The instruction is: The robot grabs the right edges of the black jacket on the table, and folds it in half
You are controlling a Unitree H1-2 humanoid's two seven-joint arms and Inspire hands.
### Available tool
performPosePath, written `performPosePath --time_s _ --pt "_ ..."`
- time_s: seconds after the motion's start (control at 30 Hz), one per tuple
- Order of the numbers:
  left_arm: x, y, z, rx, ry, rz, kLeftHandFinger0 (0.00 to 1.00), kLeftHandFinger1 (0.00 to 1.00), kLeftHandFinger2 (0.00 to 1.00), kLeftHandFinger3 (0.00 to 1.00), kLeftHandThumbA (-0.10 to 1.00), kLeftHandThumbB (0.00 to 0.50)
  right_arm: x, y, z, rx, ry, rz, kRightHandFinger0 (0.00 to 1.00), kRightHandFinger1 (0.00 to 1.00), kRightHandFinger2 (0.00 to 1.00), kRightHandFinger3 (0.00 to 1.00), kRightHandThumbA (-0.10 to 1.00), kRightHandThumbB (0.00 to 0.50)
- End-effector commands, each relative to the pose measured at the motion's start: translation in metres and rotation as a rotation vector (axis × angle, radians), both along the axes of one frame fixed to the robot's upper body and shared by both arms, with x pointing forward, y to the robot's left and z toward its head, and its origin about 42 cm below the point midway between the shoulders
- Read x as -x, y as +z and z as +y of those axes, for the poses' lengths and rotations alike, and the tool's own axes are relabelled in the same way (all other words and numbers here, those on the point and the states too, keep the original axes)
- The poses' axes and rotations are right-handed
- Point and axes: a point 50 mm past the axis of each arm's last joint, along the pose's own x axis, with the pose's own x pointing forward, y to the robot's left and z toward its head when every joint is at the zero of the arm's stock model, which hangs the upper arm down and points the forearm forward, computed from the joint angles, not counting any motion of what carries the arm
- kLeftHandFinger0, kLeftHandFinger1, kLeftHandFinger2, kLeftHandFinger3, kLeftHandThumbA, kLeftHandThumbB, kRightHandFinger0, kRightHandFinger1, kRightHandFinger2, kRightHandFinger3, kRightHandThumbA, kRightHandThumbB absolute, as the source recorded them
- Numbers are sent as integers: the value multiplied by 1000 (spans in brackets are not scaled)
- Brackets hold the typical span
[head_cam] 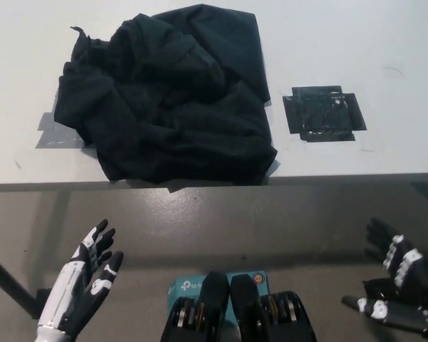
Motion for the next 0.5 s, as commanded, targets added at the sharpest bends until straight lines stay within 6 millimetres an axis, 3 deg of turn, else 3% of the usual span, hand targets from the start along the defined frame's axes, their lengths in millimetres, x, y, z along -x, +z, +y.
performPosePath --time_s 0.0,0.3,0.47 --pt "1 17 12 -2 2 -67 1000 1000 1000 1000 744 0 -2 -7 1 109 -3 -162 1000 1000 1000 1000 1000 179" --pt "-6 15 12 24 -1 -72 1000 1000 1000 1000 711 0 0 -10 -5 99 -7 -144 1000 1000 1000 1000 1000 141" --pt "0 15 15 17 -3 -67 1000 1000 1000 1000 712 0 6 -15 -3 101 -5 -120 1000 1000 1000 1000 1000 150"
